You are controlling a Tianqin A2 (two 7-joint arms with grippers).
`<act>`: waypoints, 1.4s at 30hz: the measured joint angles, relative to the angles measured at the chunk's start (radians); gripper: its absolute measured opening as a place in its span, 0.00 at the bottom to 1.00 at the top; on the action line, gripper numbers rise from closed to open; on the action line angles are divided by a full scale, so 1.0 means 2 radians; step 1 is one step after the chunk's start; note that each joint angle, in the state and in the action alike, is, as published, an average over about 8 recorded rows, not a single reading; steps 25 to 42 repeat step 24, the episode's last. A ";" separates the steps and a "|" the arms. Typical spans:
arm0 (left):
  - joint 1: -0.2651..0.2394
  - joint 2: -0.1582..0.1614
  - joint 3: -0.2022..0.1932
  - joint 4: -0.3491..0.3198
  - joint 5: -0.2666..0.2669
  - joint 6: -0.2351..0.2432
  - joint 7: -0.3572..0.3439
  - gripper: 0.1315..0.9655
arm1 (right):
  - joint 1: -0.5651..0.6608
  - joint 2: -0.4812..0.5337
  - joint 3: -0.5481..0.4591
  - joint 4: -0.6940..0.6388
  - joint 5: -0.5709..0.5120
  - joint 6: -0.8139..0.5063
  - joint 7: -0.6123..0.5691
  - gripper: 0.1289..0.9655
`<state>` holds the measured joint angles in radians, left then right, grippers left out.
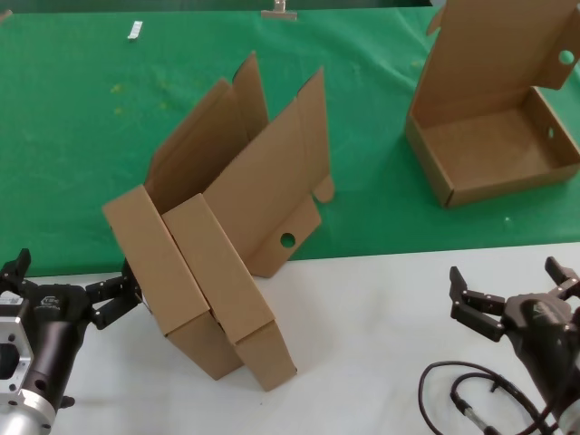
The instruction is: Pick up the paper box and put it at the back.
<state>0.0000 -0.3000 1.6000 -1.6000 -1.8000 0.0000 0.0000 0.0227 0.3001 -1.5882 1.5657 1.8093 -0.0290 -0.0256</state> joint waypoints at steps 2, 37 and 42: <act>0.000 0.000 0.000 0.000 0.000 0.000 0.000 1.00 | 0.000 0.000 0.000 0.000 0.000 0.000 0.000 1.00; 0.000 0.000 0.000 0.000 0.000 0.000 0.000 1.00 | 0.000 0.000 0.000 0.000 0.000 0.000 0.000 1.00; 0.000 0.000 0.000 0.000 0.000 0.000 0.000 1.00 | 0.000 0.000 0.000 0.000 0.000 0.000 0.000 1.00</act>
